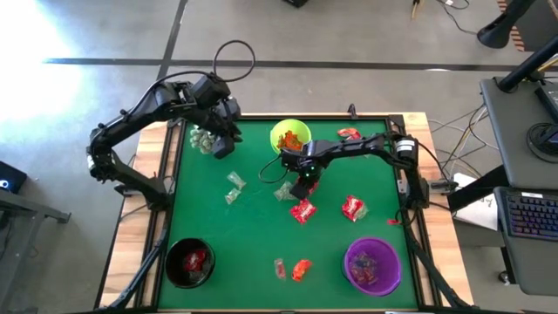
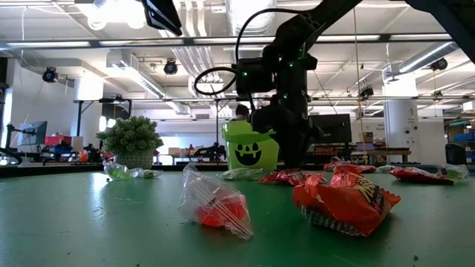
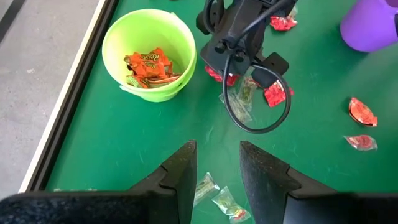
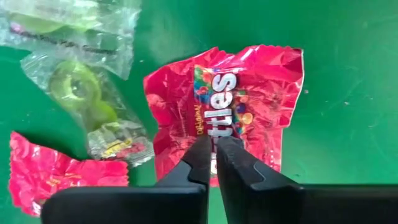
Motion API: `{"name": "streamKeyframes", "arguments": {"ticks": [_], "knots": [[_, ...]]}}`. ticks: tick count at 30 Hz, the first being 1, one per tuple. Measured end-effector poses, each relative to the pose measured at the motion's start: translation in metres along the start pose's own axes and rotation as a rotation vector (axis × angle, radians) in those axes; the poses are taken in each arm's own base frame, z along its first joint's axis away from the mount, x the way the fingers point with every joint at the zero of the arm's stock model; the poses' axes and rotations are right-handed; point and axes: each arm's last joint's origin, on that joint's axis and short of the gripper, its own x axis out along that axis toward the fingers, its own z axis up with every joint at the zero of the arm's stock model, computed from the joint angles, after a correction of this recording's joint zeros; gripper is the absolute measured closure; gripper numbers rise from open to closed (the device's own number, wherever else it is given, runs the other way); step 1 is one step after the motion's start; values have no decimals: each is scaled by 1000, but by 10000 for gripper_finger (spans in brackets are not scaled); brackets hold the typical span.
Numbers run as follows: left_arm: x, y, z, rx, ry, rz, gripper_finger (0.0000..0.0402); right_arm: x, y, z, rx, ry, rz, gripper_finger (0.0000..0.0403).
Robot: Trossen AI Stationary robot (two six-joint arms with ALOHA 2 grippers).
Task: Organize candy in baskets
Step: Put the red candy into the green bucket
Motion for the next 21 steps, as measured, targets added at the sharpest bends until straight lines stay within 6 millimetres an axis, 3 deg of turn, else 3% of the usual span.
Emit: {"name": "streamKeyframes", "arguments": {"ticks": [8,17,21], "knots": [[0,0,-2,4,21,-3,299,-19,1,-3,-10,-38,11,381],[0,0,-2,4,22,-3,299,-52,-2,-9,-5,-135,-43,306],[0,-1,-4,1,35,-5,299,-54,-1,-11,-1,-134,-30,275]]}}
